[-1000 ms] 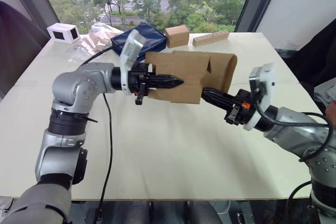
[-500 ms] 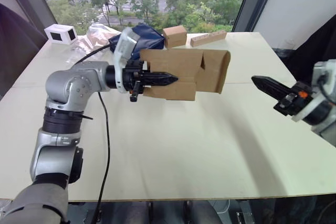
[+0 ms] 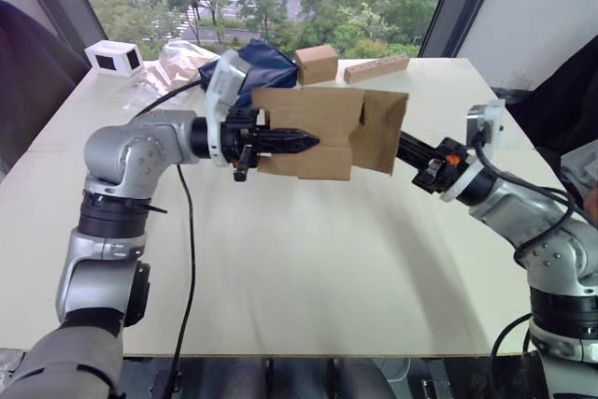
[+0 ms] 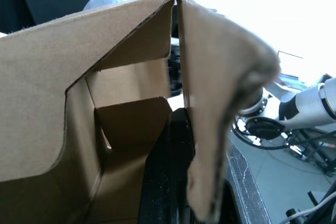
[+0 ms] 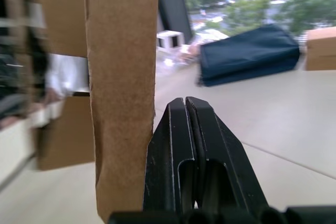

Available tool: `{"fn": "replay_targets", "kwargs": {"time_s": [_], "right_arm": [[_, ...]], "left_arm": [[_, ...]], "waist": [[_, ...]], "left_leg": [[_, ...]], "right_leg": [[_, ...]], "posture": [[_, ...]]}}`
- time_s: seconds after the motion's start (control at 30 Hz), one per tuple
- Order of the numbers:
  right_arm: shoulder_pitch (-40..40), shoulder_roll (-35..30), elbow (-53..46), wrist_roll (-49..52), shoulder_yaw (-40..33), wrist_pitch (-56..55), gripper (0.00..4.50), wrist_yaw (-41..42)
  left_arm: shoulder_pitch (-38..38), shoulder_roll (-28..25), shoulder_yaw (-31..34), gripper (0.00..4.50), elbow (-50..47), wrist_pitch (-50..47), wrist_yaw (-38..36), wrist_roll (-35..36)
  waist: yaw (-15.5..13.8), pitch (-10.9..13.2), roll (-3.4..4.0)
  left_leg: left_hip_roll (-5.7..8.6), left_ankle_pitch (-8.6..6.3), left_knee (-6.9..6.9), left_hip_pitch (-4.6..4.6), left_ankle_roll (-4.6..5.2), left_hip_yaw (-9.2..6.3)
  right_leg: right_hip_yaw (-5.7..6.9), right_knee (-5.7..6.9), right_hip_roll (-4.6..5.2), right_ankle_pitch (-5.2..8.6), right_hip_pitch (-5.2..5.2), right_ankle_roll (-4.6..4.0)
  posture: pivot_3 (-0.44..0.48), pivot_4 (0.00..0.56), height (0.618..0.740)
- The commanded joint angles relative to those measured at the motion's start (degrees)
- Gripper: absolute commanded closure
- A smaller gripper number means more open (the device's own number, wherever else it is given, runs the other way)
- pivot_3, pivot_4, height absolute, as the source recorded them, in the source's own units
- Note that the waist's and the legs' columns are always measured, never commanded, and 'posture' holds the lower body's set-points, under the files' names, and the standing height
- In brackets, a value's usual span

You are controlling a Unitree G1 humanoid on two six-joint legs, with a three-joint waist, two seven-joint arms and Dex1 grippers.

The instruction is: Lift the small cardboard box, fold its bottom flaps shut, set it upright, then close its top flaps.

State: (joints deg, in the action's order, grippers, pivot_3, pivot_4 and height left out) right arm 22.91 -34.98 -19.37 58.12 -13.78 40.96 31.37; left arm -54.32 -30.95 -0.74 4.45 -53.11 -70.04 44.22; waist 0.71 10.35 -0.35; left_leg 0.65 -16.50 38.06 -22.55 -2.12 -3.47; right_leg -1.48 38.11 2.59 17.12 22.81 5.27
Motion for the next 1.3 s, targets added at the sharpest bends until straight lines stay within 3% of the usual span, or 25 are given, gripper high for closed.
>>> {"fn": "replay_targets", "kwargs": {"time_s": [0.03,0.53,0.63,0.8,1.3], "right_arm": [[0.0,0.4,-4.5,5.4,-2.8,1.2,4.49,-0.8],[-1.6,4.3,-6.7,15.6,-2.9,2.4,4.49,-5.0],[-2.6,6.1,-4.3,16.7,-3.1,2.4,3.76,-4.5],[-3.4,8.4,-2.4,20.5,-4.3,2.1,1.77,-3.9],[-4.2,12.7,-1.4,30.2,-5.3,2.1,1.77,-3.2]], "left_arm": [[-1.3,-0.4,1.3,4.5,-0.3,0.5,-0.1,0.4],[-2.9,0.2,1.3,4.5,1.7,-0.1,-1.0,1.1],[-2.9,0.3,1.4,4.5,1.8,-0.2,-0.9,1.2],[-2.2,0.5,1.5,4.5,1.2,-0.6,-0.6,1.5],[-2.8,0.5,1.8,4.5,1.8,-0.7,-0.6,1.5]], "waist": [[0.1,0.0,0.0],[0.1,0.0,0.0],[0.2,0.0,0.0],[0.2,0.0,0.0],[0.2,0.0,0.01]], "left_leg": [[0.0,0.0,0.0,0.0,0.0,0.0],[-0.02,0.0,0.0,0.02,0.0,0.01],[-0.04,0.0,0.0,0.02,0.0,0.01],[-0.03,0.0,0.0,0.02,0.0,0.02],[-0.04,0.0,0.0,0.02,0.0,0.01]], "right_leg": [[0.0,0.0,0.0,0.0,0.0,0.0],[-0.01,0.01,-0.03,0.0,0.0,0.0],[-0.01,0.01,-0.03,0.0,0.01,0.0],[-0.01,0.02,-0.04,0.0,0.01,0.0],[-0.01,0.02,-0.03,0.0,0.02,0.0]], "posture": [[0.0,0.15,0.74],[0.0,0.15,0.74],[0.0,0.15,0.74],[0.0,0.15,0.74],[0.0,0.15,0.74]]}}
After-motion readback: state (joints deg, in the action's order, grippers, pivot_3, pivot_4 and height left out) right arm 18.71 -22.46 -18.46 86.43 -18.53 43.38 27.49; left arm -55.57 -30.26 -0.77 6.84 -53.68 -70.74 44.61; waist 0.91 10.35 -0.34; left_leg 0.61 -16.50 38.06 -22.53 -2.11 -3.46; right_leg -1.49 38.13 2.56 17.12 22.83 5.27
